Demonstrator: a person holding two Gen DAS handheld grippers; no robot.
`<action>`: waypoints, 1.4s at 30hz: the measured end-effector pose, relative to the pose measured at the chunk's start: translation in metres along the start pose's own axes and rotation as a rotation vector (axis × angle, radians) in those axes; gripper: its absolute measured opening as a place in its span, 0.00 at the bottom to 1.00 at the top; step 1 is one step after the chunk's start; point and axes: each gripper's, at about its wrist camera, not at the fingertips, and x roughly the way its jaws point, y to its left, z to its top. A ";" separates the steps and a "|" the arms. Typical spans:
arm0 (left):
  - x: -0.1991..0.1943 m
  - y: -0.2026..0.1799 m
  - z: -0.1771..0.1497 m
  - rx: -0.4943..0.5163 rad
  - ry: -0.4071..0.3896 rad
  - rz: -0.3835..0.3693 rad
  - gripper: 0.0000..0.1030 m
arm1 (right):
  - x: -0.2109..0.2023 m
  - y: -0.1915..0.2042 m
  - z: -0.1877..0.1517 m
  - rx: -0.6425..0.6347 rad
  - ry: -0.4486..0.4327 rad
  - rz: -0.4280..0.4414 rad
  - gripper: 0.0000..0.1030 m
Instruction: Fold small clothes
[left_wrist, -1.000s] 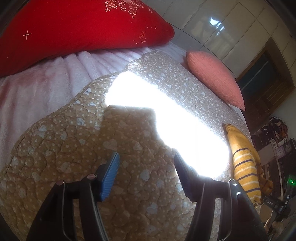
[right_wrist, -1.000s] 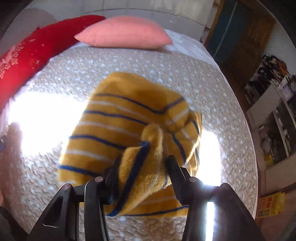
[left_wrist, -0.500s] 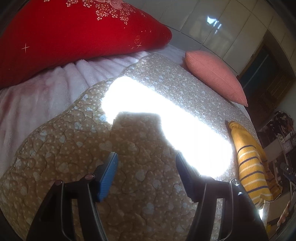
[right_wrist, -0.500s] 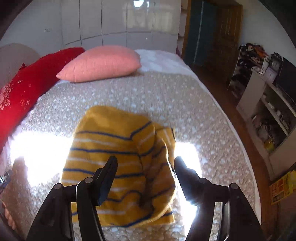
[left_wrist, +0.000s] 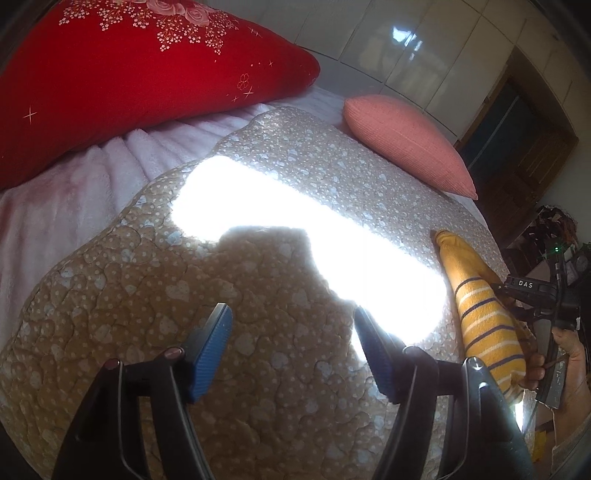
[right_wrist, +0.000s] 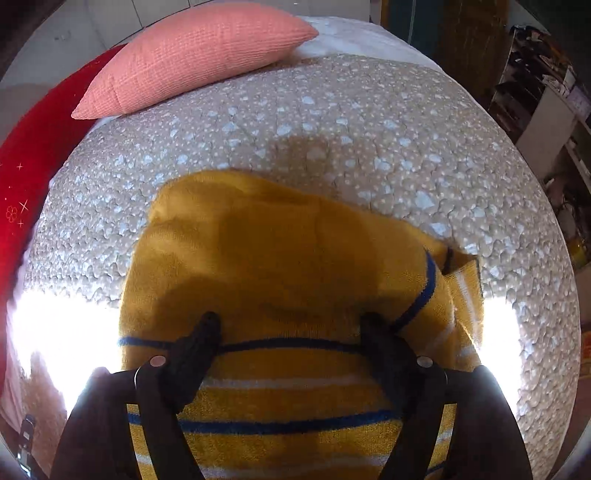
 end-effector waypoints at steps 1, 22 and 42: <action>0.001 -0.003 -0.001 0.008 -0.001 0.001 0.66 | -0.017 -0.001 -0.007 0.003 -0.040 0.033 0.79; -0.026 -0.090 -0.062 0.192 0.072 -0.066 0.72 | -0.052 -0.123 -0.130 0.035 -0.206 0.390 0.80; 0.126 -0.240 -0.029 0.315 0.367 -0.303 0.86 | -0.008 -0.168 -0.081 0.281 -0.267 0.601 0.96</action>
